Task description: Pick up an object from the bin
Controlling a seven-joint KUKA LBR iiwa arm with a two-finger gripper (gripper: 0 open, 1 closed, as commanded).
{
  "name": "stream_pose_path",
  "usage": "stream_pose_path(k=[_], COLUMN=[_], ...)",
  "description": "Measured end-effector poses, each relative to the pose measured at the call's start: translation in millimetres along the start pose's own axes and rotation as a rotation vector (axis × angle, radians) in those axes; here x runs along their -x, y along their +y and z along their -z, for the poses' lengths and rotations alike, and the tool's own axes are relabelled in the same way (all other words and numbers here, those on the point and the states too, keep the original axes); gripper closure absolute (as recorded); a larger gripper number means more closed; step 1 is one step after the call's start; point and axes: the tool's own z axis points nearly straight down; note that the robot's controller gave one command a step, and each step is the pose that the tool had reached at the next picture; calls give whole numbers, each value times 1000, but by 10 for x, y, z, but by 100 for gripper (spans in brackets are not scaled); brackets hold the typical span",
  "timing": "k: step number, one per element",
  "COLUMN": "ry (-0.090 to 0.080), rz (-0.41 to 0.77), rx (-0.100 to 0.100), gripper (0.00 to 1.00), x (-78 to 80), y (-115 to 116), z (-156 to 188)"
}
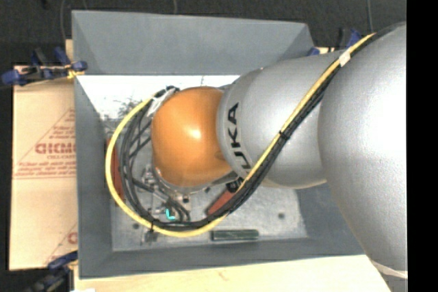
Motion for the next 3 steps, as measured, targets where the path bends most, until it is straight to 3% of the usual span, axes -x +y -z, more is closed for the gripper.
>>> stream_pose_path(k=[1, 2, 3], ry=[-7, -15, -9], rz=[-4, 44, 76], rx=[2, 2, 4], gripper=[0, 0, 100], x=[22, 252, 372], y=[-8, -475, -758], z=[39, -513, -841])
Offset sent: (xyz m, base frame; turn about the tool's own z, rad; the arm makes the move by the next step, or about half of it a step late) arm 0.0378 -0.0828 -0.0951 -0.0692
